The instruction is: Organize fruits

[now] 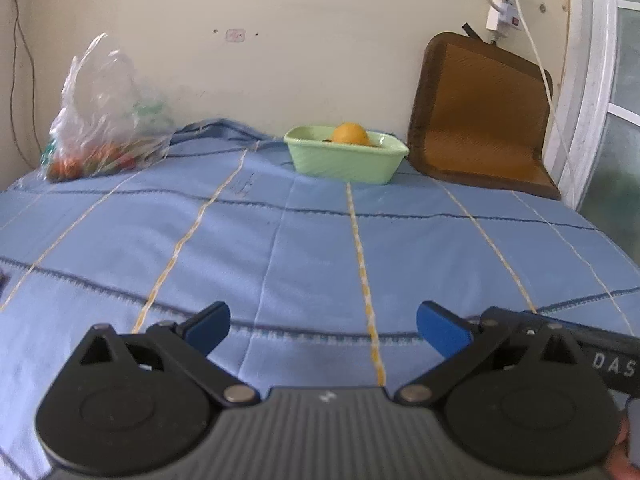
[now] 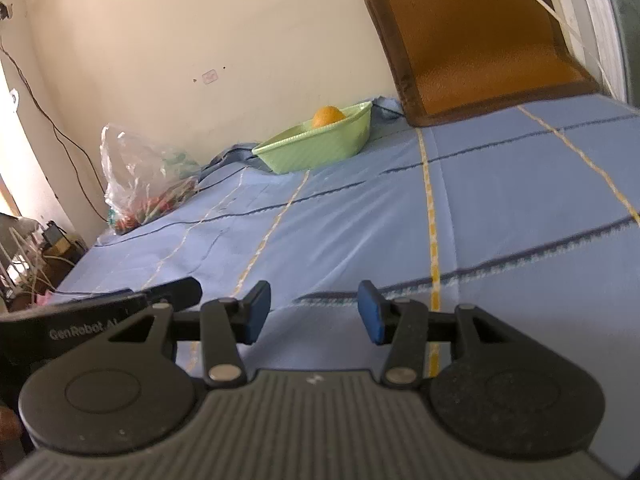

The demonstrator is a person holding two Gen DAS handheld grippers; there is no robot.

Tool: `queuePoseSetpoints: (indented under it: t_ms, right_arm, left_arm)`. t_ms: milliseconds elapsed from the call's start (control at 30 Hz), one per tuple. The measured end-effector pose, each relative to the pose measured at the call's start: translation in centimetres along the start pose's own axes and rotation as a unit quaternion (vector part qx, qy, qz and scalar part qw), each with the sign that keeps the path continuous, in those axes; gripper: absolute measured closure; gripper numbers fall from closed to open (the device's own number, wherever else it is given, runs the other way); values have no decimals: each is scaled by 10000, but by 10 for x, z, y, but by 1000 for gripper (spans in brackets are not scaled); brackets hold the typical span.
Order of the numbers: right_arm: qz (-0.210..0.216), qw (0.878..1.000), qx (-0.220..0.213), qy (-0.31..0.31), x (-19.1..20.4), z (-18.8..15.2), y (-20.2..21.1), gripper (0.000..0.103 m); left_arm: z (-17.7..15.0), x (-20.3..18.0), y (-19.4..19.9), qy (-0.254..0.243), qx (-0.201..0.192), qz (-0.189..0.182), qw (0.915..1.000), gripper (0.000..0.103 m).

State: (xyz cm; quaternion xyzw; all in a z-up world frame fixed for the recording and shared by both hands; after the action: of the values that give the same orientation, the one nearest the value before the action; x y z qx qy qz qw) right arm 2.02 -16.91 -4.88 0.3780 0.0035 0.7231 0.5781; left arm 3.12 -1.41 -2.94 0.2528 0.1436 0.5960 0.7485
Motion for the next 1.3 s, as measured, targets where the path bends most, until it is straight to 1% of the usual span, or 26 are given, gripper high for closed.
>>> queuePoseSetpoints:
  t_ms: [133, 233, 267, 333, 533, 633, 833, 933, 1167, 1300]
  right_arm:
    - [20, 10000, -5, -10, 3, -3, 7, 51]
    - [31, 10000, -52, 29, 4, -4, 12, 46]
    - [29, 10000, -73, 42, 5, -4, 13, 45]
    - [21, 9999, -88, 52, 5, -4, 14, 45]
    - [-34, 10000, -53, -29, -2, -5, 10, 45]
    - [-73, 9999, -43, -89, -5, -5, 8, 45]
    - [-131, 9997, -138, -138, -8, -4, 8, 45]
    - [-143, 9997, -169, -125, -8, -4, 7, 45]
    - [-194, 9995, -228, -96, -8, -4, 6, 45]
    - [-222, 9994, -242, -98, -6, -5, 5, 41]
  left_arm:
    - [-2, 1, 8, -2, -35, 72, 10000, 0]
    - [-2, 2, 13, -29, -129, 122, 9998, 0]
    - [-2, 1, 14, -55, -132, 143, 9998, 0]
    - [-3, 0, 12, -178, -56, 211, 9996, 0]
    - [-6, -2, 9, -464, -25, 535, 9975, 0]
    - [-5, 1, 8, -441, -47, 633, 9970, 0]
    - [-2, 11, 5, -237, -145, 654, 9975, 0]
    - [-3, 15, 1, -151, -96, 684, 9975, 0]
    - [-4, 17, -3, -316, -114, 1013, 9943, 0]
    - [-2, 18, -4, -409, -159, 1162, 9923, 0]
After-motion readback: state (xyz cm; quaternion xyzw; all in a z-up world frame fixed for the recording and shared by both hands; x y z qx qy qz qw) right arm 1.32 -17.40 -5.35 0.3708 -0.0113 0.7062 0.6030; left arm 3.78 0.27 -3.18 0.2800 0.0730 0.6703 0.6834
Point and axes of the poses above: each gripper's, at about its wrist camera, not at the fingertips, and y roughly against the way its jaws point, x to its left, z to its top, the point moved 8 cm from there along -y, roughly the way its jaws point, and after that the axes turned 12 degrees about -y, right-handed, at the moved point
